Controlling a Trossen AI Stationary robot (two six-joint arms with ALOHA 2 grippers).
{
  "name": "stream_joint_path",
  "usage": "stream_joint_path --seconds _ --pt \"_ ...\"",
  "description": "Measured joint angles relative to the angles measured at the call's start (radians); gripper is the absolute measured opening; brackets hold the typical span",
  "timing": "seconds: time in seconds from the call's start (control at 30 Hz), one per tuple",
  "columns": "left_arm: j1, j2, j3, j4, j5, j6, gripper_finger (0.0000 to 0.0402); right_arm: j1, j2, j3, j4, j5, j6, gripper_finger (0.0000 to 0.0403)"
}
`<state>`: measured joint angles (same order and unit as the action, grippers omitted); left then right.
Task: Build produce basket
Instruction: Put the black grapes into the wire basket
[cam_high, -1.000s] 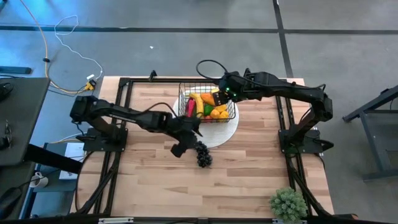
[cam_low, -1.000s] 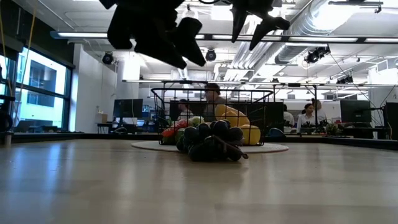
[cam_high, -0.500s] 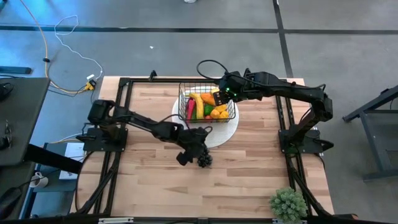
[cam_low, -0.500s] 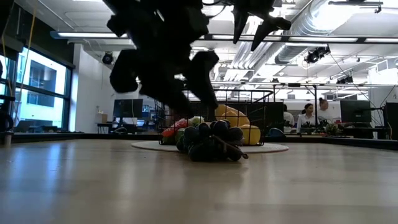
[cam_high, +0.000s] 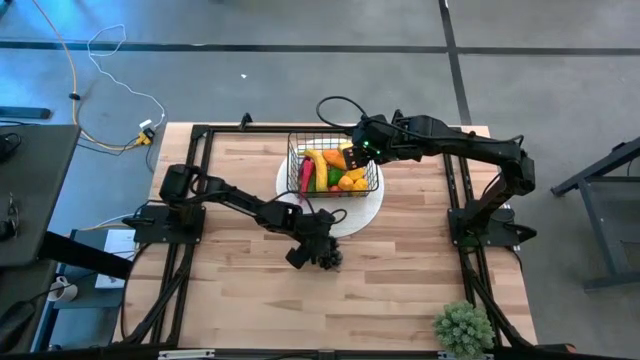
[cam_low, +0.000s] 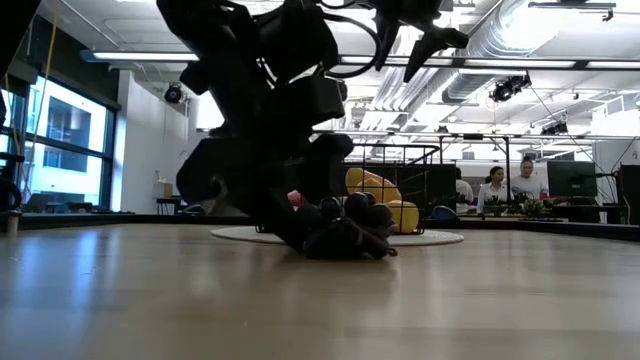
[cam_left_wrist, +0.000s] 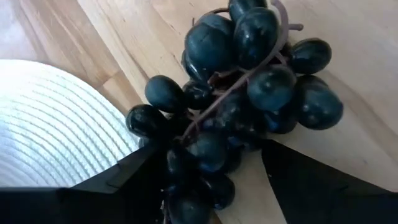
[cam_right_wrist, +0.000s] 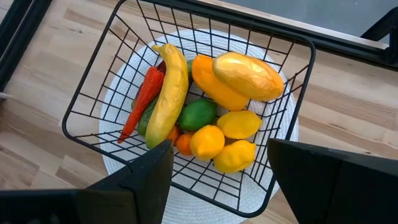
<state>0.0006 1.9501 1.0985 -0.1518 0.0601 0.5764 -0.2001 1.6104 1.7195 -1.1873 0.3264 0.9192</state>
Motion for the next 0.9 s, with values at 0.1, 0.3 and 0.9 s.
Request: stream_joint_path --seconds 0.1,0.3,0.9 --pt "-0.001 0.001 0.0 -0.001 0.002 -0.035 0.0235 0.0 0.0 0.0 -0.003 0.0 -0.001 0.0241" --pt "-0.001 0.002 0.0 -0.001 -0.005 -0.076 0.0145 0.0 0.0 0.0 -0.006 0.0 -0.002 0.0241" --pt "0.03 -0.018 -0.003 -0.029 0.12 -0.256 0.0004 0.0 0.0 0.0 -0.007 0.0 -0.003 0.0241"
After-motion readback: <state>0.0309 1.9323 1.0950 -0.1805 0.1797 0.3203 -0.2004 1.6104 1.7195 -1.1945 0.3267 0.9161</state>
